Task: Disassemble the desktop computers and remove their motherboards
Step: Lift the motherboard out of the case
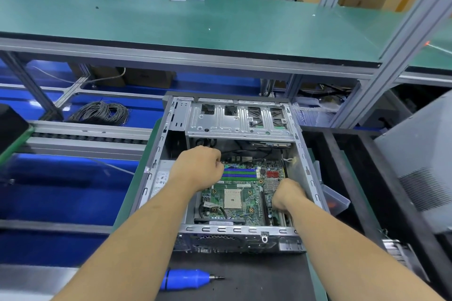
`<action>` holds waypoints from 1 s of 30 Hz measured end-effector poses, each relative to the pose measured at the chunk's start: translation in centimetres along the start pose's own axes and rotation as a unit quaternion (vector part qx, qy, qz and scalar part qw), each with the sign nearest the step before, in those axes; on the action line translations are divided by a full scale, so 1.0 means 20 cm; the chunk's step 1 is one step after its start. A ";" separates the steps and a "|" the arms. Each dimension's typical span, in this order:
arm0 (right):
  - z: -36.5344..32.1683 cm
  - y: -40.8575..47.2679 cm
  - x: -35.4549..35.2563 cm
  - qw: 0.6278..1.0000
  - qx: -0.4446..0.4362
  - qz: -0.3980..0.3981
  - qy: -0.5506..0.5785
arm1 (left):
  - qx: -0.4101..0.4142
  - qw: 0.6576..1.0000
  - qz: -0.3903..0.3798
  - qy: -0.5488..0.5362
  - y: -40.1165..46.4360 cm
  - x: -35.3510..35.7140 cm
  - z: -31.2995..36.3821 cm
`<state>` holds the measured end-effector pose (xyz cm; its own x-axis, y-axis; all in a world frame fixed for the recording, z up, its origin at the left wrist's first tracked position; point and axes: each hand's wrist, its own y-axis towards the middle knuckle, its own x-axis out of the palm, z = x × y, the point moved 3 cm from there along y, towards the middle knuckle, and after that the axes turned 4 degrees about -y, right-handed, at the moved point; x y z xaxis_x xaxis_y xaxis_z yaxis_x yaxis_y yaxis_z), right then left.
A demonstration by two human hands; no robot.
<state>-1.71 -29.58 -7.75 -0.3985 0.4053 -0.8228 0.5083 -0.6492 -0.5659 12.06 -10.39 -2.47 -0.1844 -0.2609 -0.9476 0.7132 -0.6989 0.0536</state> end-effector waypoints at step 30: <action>-0.02 -0.02 0.01 0.969 -0.073 -0.062 -0.226 | 0.002 1.000 -0.009 0.004 0.01 0.00 0.00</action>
<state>-1.70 -28.87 -7.72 -0.7406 0.1284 -0.6596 0.5251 -0.5019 -0.6873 12.18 -10.50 -2.48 -0.1907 -0.2426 -0.9512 0.7073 -0.7059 0.0382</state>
